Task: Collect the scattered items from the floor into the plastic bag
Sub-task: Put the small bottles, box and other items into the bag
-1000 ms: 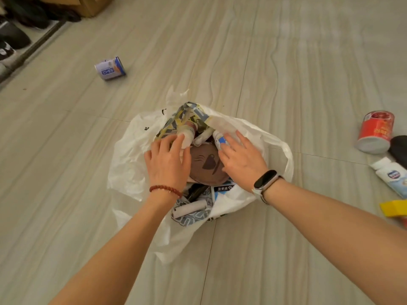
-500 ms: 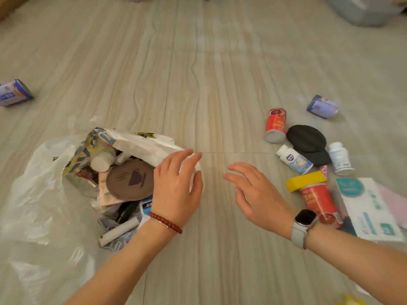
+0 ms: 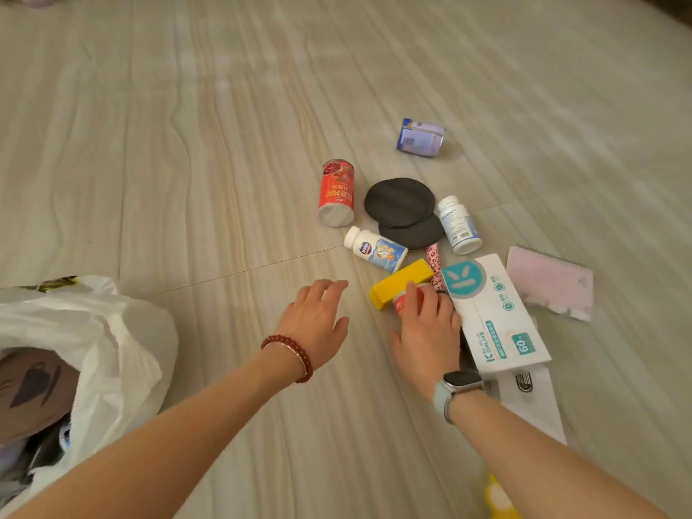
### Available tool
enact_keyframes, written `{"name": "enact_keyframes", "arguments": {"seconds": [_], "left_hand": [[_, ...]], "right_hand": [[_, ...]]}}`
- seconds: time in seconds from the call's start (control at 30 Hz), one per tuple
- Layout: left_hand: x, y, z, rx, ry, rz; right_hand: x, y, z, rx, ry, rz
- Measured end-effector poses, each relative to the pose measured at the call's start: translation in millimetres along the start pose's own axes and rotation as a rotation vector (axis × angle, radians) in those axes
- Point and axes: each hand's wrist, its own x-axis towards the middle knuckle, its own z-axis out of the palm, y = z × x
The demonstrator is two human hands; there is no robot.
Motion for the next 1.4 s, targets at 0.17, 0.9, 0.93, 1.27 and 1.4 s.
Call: {"name": "enact_keyframes", "arguments": {"seconds": [0.17,0.9,0.93,1.27,1.4], "left_hand": [[53,11,27,-0.185,0.017,-0.122],[-22,-27,-14,-0.334,0.230,-0.167],[-36,-32,-24,-0.353,0.257,-0.174],[-194,-114,-79,-0.482,0.694,-0.366],[-237,-154,-80,-0.591,1.038,-0.625]], "right_hand": [[-16,1,-1,0.144,0.006,0.096],[-72,-14,-8,0.561,-0.345,0.131],[-73,-19,-10,0.591,-0.380,0.111],[-88,-111,-65,0.896,-0.469,-0.178],[-93,-155,-91,1.034,-0.495,-0.287]]}}
